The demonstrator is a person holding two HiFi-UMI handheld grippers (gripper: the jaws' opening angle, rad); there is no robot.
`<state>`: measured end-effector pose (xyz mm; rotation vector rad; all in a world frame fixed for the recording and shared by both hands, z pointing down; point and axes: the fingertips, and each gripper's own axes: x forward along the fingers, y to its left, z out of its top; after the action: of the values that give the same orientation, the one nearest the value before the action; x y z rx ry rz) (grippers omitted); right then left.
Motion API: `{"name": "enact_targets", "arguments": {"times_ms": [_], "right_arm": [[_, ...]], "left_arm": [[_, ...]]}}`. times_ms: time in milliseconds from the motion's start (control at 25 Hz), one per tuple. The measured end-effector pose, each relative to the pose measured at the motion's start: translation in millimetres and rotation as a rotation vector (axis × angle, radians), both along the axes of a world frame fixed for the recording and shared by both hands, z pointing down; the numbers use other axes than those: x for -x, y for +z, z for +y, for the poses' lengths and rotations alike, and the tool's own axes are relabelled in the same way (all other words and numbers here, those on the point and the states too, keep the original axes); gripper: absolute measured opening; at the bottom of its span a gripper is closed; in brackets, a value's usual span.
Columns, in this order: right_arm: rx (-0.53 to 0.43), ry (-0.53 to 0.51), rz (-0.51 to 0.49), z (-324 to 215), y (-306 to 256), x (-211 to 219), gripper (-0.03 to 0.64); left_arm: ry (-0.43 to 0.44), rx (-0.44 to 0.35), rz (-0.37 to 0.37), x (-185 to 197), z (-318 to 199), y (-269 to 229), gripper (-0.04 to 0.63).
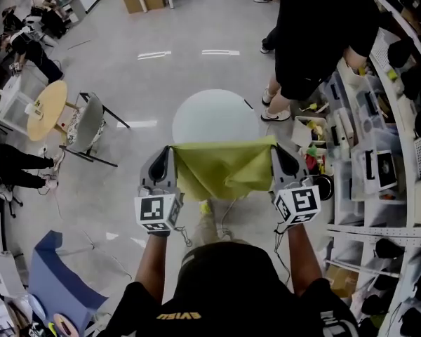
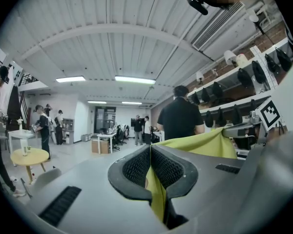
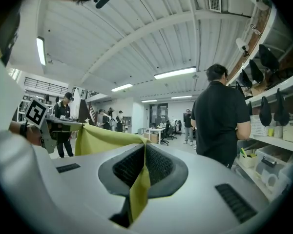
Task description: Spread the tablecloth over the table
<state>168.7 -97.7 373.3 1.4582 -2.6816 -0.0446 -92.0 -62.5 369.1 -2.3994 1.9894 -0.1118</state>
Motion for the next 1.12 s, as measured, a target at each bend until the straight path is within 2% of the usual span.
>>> {"name": "enact_targets", "arguments": {"times_ms": [360, 640, 920, 1120], "right_arm": [[0.009, 0.052, 0.023, -94.6, -11.8, 39.7, 0.008], [0.002, 0.072, 0.070, -170.9, -25.2, 95.6, 0.008], [0.002, 0.152, 0.081, -227.4, -22.3, 103.1, 0.008], [0.022, 0.171, 0.085, -249.5, -12.9, 97.3, 0.008]], "left_arm": [[0.043, 0.002, 0.004, 42.5, -101.9, -8.8, 0.020], [0.067, -0.015, 0.025, 98.9, -187.2, -20.9, 0.020], [0.149, -0.012, 0.004, 106.0, -249.9, -20.4, 0.020], [0.166, 0.008, -0.002, 100.4, -274.2, -9.4, 0.020]]}}
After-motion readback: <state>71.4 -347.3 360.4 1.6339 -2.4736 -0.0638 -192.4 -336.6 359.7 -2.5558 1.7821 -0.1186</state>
